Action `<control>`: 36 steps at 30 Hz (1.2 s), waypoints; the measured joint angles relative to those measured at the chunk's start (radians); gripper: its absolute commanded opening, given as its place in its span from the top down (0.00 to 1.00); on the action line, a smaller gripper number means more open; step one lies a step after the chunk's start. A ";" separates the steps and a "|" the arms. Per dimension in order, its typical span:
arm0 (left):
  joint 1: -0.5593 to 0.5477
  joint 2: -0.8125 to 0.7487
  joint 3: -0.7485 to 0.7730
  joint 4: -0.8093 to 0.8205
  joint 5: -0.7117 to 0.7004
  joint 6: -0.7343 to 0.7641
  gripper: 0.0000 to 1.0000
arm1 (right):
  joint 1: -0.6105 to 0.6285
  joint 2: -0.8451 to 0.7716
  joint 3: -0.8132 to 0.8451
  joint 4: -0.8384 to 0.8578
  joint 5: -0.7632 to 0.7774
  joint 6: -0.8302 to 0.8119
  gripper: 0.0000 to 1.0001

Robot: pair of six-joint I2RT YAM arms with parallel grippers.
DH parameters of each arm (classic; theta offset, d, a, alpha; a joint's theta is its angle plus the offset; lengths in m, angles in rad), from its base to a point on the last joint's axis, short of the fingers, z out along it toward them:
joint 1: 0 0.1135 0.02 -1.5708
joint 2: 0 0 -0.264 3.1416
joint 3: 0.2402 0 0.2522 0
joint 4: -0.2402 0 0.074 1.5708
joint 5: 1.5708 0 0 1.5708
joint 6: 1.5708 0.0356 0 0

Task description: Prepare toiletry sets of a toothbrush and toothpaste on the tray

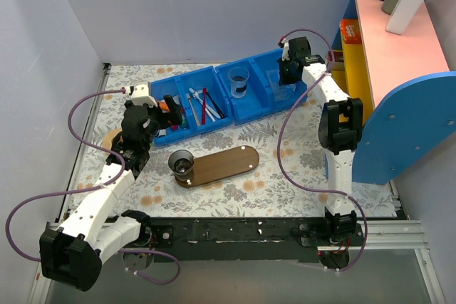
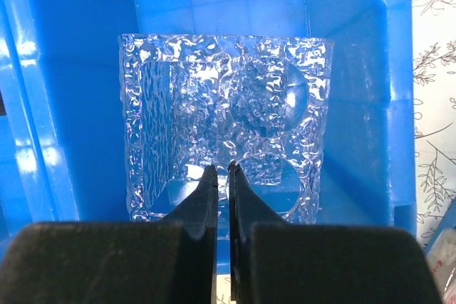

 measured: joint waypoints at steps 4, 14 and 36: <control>0.000 0.000 0.000 0.000 0.003 0.000 0.02 | 0.000 -0.019 0.000 0.000 0.002 0.002 0.99; 0.000 0.000 0.000 -0.001 0.004 0.000 0.02 | 0.000 -0.089 0.000 -0.001 0.006 0.020 0.99; 0.000 -0.012 0.000 -0.002 0.049 -0.001 0.02 | 0.031 -0.265 -0.052 -0.006 0.052 0.028 0.99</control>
